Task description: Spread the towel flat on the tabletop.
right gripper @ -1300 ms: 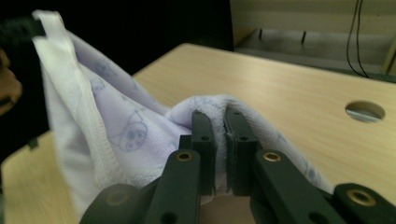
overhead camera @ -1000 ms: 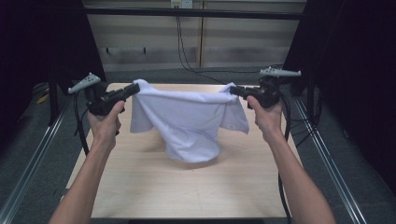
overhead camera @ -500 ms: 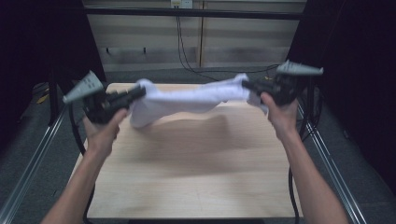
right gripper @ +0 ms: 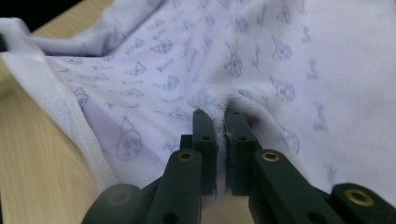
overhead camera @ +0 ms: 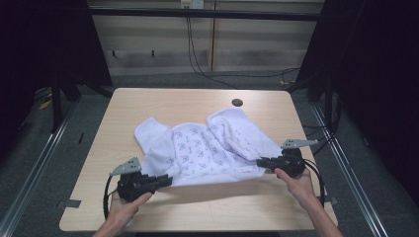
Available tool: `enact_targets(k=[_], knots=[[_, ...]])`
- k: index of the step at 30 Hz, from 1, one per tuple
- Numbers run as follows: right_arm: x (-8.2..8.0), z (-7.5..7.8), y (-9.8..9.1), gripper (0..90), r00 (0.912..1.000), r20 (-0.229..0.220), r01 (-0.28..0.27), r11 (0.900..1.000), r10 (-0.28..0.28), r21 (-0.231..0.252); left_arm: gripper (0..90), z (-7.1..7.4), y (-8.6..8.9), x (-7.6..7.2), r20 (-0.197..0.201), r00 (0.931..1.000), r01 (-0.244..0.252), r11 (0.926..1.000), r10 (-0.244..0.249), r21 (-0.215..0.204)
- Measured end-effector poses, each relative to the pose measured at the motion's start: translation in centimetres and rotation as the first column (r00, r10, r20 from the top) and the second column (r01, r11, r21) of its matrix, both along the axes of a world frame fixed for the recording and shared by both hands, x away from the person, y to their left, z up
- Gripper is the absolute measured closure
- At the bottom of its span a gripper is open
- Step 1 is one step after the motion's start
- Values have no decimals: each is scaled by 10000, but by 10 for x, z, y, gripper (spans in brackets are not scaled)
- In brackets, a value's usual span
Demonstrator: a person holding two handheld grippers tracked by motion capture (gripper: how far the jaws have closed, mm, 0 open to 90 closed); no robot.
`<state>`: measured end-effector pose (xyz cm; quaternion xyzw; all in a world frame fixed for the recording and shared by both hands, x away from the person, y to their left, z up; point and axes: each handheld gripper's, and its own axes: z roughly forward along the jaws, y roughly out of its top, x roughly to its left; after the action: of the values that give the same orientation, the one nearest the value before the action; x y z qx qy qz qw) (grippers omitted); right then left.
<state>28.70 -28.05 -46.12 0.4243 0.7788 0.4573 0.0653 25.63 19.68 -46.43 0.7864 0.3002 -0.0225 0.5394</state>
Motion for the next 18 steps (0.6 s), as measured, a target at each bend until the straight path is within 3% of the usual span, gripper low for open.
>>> enact_targets(k=[2, 3, 4, 6, 9, 11, 14, 15, 18], knots=[[-8, -5, -3, 819, 9996, -108, 274, 9986, -279, -462, 776, 1, 1, -5, -38, 9999, 141, 9999, -141, 13], [-10, -6, -5, 785, 9992, -118, 382, 9979, -388, -516, 754, 3, 4, -6, 58, 10000, 64, 9998, -63, -171], [-12, -6, -9, 713, 9977, -92, 661, 9970, -665, -399, 732, 4, 8, -6, 114, 9999, -24, 9996, 27, -280], [-18, -1, -14, 640, 9976, 237, 647, 9979, -646, -37, 693, 10, 18, -1, 288, 9992, -250, 9978, 268, -612], [-26, 9, -13, 588, 9966, 643, 493, 9985, -506, 227, 687, 15, 30, 14, 548, 9970, -507, 9963, 545, -692], [-31, 11, -10, 578, 9961, 794, 362, 9987, -390, 358, 699, 12, 37, 31, 558, 9941, -907, 9948, 933, -470], [-32, 11, -2, 559, 9963, 828, 195, 9989, -230, 429, 735, -5, 39, 59, 246, 9908, -1339, 9906, 1333, 276], [-32, 11, 2, 558, 9966, 806, 122, 9991, -155, 417, 738, -13, 38, 66, 6, 9909, -1345, 9894, 1347, 544], [-33, 10, 18, 546, 9966, 781, -285, 9986, 249, 447, 765, -28, 31, 73, -149, 9922, -1202, 9807, 1239, 1543]])
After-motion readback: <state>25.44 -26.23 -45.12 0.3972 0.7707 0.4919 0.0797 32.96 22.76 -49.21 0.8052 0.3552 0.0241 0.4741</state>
